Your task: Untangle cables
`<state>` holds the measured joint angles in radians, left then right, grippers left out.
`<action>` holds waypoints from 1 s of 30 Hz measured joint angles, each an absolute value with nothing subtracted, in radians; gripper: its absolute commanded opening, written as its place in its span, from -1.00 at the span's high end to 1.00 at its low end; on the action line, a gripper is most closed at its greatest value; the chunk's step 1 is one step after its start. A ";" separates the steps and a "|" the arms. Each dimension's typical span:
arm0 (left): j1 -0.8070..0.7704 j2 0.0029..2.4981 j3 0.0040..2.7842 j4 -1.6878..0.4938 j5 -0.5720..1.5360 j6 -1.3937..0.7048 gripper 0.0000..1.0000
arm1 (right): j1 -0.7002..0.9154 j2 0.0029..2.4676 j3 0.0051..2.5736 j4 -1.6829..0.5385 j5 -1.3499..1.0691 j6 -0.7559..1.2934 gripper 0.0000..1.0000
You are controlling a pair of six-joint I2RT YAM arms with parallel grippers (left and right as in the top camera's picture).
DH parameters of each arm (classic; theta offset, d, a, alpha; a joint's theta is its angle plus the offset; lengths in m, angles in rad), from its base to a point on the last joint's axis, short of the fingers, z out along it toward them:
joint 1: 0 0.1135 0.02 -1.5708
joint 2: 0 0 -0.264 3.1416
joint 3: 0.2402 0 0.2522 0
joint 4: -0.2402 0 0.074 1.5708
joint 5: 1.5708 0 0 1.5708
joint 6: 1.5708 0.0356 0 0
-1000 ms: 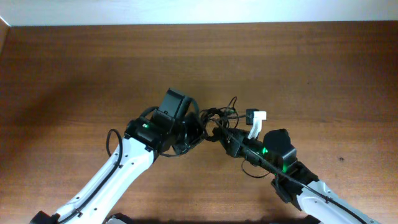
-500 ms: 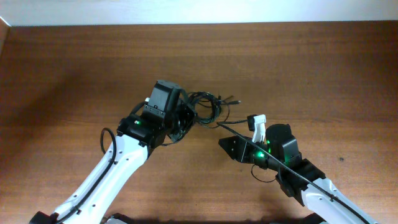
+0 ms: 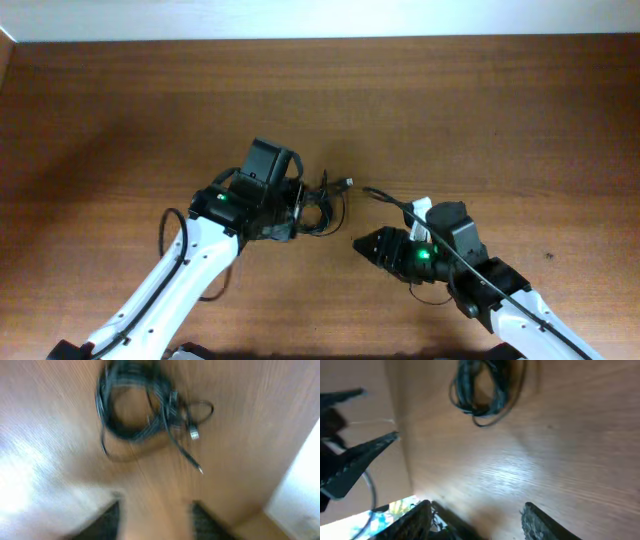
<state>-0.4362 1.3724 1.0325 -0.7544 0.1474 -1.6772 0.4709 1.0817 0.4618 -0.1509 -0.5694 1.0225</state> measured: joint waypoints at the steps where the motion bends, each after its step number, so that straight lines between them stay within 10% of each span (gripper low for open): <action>1: -0.436 1.372 1.037 -0.799 0.063 -1.574 -0.56 | 0.471 1.086 0.467 -0.232 -0.532 1.026 -0.25; 5: -0.436 1.399 1.038 -0.870 -0.117 -1.401 -0.08 | 0.471 1.105 0.467 -0.301 -0.456 1.025 -0.25; 7: -0.436 1.507 1.031 -0.775 -0.136 -1.248 -0.40 | 0.471 1.105 0.467 -0.308 -0.452 1.025 -0.25; 15: -0.436 1.766 1.023 -0.391 -0.033 0.173 -0.25 | 0.471 1.108 0.467 -0.326 -0.433 1.024 -0.28; 16: -0.436 1.797 1.023 -0.388 -0.033 0.294 0.14 | 0.471 1.108 0.467 -0.339 -0.428 1.025 -0.29; 17: -0.436 1.820 1.023 -0.381 -0.032 0.367 1.00 | 0.471 1.108 0.467 -0.345 -0.426 1.025 -0.29; 18: -0.436 1.838 1.026 -0.381 -0.012 0.409 1.00 | 0.471 1.108 0.467 -0.353 -0.426 1.025 -0.28; 22: -0.445 1.851 1.050 -0.375 -0.010 0.365 1.00 | 0.471 1.108 0.467 -0.362 -0.416 0.987 -0.27; 27: -0.426 1.691 1.085 -0.580 -0.023 -0.443 1.00 | 0.471 1.108 0.467 -0.376 -0.455 0.883 0.09; 30: -0.340 1.667 1.088 -0.679 0.370 -0.679 1.00 | 0.471 1.111 0.462 -0.247 -0.585 0.878 0.06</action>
<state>-0.3397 1.6669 1.0878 -0.6792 0.3698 -0.6792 0.4709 1.1114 0.4622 -0.2474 -0.5850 0.8780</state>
